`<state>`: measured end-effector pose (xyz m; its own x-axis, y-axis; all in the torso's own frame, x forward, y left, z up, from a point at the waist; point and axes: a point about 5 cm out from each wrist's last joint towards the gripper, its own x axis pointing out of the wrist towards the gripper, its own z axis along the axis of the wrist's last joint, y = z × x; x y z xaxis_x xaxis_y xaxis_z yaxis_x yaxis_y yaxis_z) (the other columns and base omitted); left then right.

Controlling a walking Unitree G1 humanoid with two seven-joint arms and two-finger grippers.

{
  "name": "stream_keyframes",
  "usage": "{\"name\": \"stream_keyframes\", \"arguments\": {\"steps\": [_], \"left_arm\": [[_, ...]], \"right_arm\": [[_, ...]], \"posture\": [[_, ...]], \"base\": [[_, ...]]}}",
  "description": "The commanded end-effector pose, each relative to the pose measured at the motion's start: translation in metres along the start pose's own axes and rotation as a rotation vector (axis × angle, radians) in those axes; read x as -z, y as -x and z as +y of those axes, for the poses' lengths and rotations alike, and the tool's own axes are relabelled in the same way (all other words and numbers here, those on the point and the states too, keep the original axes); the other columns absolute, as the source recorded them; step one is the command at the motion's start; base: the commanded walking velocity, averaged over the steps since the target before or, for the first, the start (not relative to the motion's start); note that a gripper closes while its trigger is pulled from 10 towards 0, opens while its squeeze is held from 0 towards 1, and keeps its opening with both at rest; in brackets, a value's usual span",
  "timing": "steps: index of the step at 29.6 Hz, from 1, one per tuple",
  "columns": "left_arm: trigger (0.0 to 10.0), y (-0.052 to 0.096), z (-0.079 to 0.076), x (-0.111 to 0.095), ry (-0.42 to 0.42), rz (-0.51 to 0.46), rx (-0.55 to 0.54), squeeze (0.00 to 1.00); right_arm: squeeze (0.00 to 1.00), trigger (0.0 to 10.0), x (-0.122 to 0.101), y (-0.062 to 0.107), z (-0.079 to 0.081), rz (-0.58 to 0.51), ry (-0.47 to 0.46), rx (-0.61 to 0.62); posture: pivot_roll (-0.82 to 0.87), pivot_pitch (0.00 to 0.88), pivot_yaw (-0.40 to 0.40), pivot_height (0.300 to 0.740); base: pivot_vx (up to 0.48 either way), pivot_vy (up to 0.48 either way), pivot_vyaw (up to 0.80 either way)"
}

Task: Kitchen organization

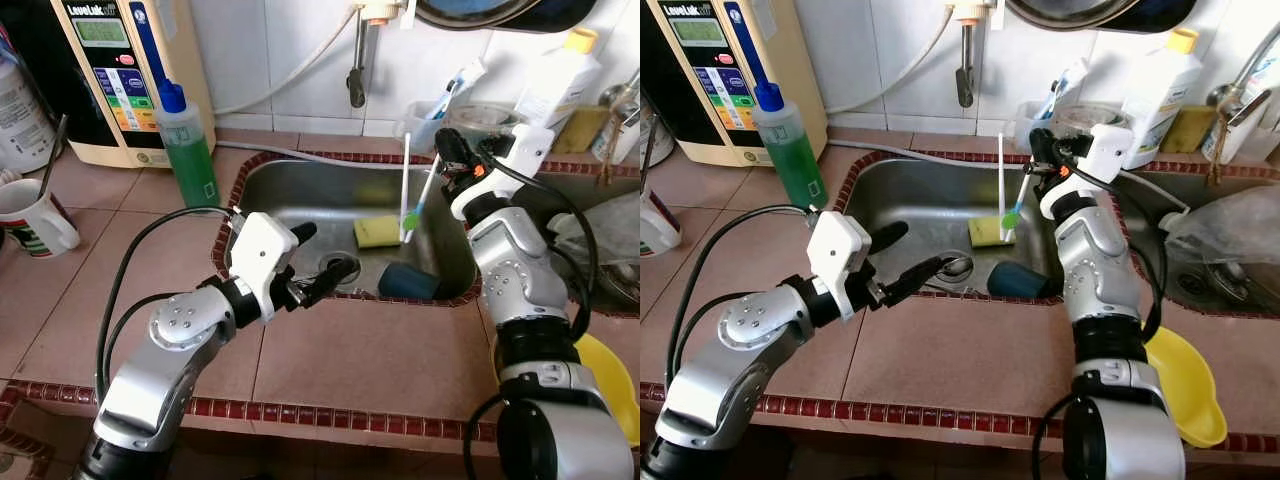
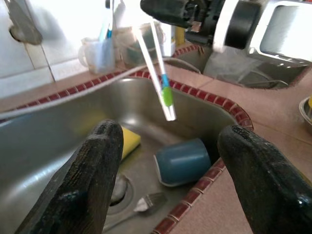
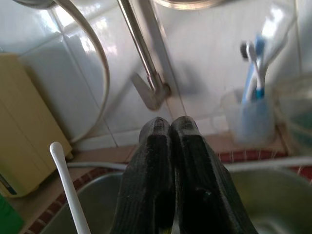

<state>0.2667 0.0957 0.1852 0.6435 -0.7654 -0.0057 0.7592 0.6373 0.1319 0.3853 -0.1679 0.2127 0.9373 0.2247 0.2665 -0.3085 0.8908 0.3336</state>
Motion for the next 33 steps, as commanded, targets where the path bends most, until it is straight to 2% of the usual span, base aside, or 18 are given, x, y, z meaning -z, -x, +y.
{"name": "stream_keyframes", "arguments": {"steps": [1, 3, 10, 11, 12, 19, 26, 33], "left_arm": [[10.0, 0.001, -0.005, -0.004, -0.003, 0.001, 0.024, 0.00], [10.0, 0.003, -0.009, -0.005, -0.002, 0.009, 0.036, 0.00], [10.0, 0.004, -0.010, -0.007, 0.000, 0.013, 0.038, 0.00], [10.0, 0.003, -0.011, -0.008, 0.003, 0.012, 0.038, 0.00], [10.0, 0.003, -0.011, -0.009, 0.003, 0.011, 0.038, 0.00], [10.0, 0.002, -0.011, -0.010, 0.002, 0.012, 0.034, 0.00], [10.0, 0.001, -0.010, -0.012, -0.001, 0.010, 0.034, 0.00], [10.0, 0.000, -0.011, -0.012, 0.002, 0.007, 0.034, 0.00]], "right_arm": [[0.00, 10.0, -0.002, -0.005, 0.000, -0.010, -0.039, 0.002], [0.00, 10.0, 0.004, -0.009, 0.000, 0.011, -0.099, 0.004], [0.00, 10.0, 0.013, -0.013, 0.004, 0.041, -0.165, -0.006], [0.00, 10.0, 0.018, -0.013, 0.006, 0.055, -0.209, -0.004], [0.00, 10.0, 0.023, -0.014, 0.007, 0.075, -0.261, 0.009], [0.00, 10.0, 0.037, -0.011, 0.002, 0.128, -0.360, 0.079], [0.00, 10.0, 0.048, -0.008, -0.002, 0.181, -0.375, 0.132], [0.00, 10.0, 0.046, -0.009, -0.005, 0.175, -0.406, 0.150]], "posture": [[0.03, 0.160, 0.029, 0.740], [0.04, 0.165, 0.030, 0.740], [0.04, 0.170, 0.030, 0.740], [0.04, 0.171, 0.028, 0.740], [0.05, 0.170, 0.027, 0.740], [0.05, 0.167, 0.029, 0.740], [0.04, 0.165, 0.031, 0.740], [0.04, 0.164, 0.028, 0.740]], "base": [[0.000, 0.000, 0.00], [0.000, 0.000, 0.00], [0.000, 0.000, 0.00], [0.000, 0.000, 0.00], [0.000, 0.000, 0.00], [0.000, 0.000, 0.00], [0.000, 0.000, 0.00], [0.000, 0.000, 0.00]]}}
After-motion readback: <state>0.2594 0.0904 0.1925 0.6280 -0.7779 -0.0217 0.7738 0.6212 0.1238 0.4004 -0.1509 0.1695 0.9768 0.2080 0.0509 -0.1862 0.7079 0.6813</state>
